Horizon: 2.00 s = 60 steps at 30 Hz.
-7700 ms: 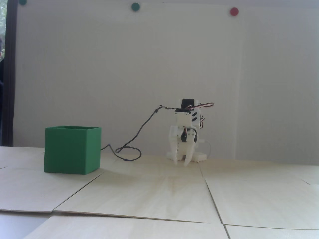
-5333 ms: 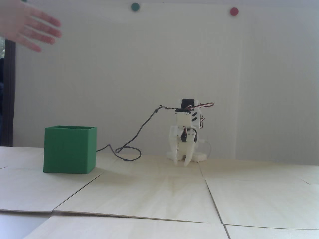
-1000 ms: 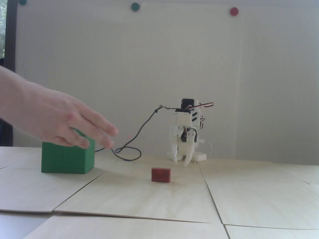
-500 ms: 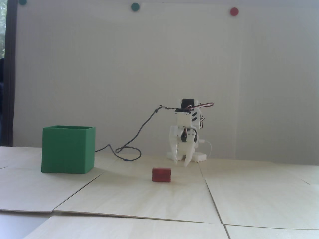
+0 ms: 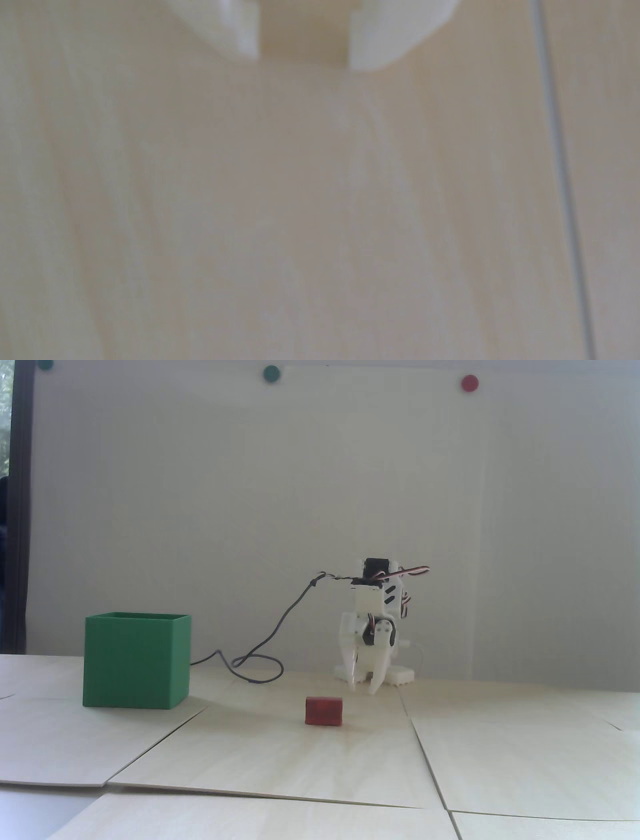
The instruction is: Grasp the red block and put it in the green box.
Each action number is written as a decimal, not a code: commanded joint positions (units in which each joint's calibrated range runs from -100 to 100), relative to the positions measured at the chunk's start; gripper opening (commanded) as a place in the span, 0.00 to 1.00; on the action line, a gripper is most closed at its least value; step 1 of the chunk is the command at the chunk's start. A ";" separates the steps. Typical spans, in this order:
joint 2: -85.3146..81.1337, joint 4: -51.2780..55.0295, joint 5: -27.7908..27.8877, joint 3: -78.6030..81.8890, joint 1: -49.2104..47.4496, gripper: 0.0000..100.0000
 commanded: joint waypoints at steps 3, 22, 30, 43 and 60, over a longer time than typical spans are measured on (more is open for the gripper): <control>0.09 0.09 -0.03 0.73 -0.18 0.08; 19.91 -0.08 -0.08 -33.78 3.59 0.08; 51.96 -0.76 -0.13 -64.48 3.51 0.08; 88.92 -10.62 -0.13 -93.06 3.51 0.11; 121.21 -3.62 0.34 -132.54 2.87 0.20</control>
